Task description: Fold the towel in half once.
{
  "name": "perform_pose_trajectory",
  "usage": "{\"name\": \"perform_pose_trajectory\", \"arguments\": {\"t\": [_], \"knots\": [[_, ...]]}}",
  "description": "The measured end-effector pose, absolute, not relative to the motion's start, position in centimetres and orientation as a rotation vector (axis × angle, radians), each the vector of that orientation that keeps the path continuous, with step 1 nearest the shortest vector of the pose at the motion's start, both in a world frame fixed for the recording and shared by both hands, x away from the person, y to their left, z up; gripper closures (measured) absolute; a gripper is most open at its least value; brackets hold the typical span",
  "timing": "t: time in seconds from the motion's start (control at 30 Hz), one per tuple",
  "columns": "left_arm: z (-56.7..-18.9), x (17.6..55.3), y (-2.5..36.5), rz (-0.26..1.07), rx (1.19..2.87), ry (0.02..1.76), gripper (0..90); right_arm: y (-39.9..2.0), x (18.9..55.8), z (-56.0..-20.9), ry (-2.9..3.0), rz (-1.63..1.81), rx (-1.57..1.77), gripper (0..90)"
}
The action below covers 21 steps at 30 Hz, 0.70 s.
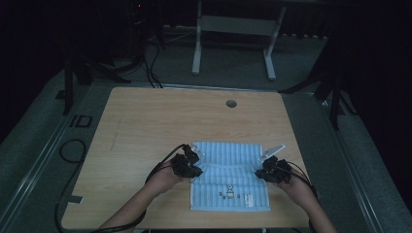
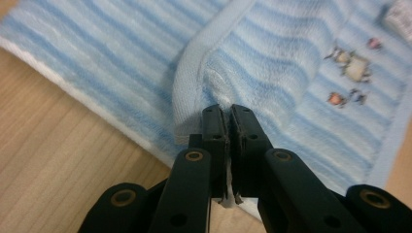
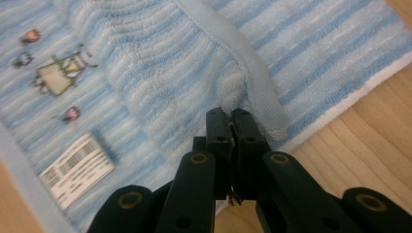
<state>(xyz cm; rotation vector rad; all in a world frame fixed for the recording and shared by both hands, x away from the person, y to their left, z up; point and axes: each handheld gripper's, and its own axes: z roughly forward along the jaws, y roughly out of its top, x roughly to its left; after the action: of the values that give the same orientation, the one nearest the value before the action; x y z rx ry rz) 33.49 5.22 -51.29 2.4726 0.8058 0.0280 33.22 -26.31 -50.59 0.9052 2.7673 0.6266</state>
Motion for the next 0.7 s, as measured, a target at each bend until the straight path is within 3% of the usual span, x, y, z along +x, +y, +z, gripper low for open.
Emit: {"name": "perform_pose_trajectory", "arguments": {"t": [0.2,0.27,0.33,0.4,0.43,0.5,0.57,0.7], "knots": [[-47.6,32.7,5.8,0.131,2.379,0.779,85.0,-26.4,33.4,-48.4,2.713,0.662,0.886,87.4],[-45.8,31.2,6.3,0.195,2.323,0.745,85.0,-26.8,32.0,-46.2,2.647,0.717,0.859,87.4],[-44.6,28.9,6.8,0.152,2.319,0.67,83.7,-27.4,29.3,-44.1,2.59,0.792,0.807,87.1],[-44.7,26.4,7.4,0.035,2.378,0.566,73.5,-28.2,26.4,-43.1,2.62,0.902,0.769,78.7],[-45.1,25.4,7.6,-0.007,2.398,0.549,62.4,-29.0,24.7,-43.2,2.717,0.966,0.729,70.4],[-46.1,24.3,8.1,-0.046,2.432,0.538,49.7,-30.2,22.6,-44.1,2.691,0.934,0.753,60.0],[-47.0,24.1,8.5,-0.078,2.442,0.549,42.6,-31.1,22.4,-44.9,2.684,0.894,0.859,57.0],[-48.1,24.5,8.7,-0.073,2.43,0.611,41.5,-31.3,22.9,-46.5,2.686,0.879,0.974,55.3]]}}
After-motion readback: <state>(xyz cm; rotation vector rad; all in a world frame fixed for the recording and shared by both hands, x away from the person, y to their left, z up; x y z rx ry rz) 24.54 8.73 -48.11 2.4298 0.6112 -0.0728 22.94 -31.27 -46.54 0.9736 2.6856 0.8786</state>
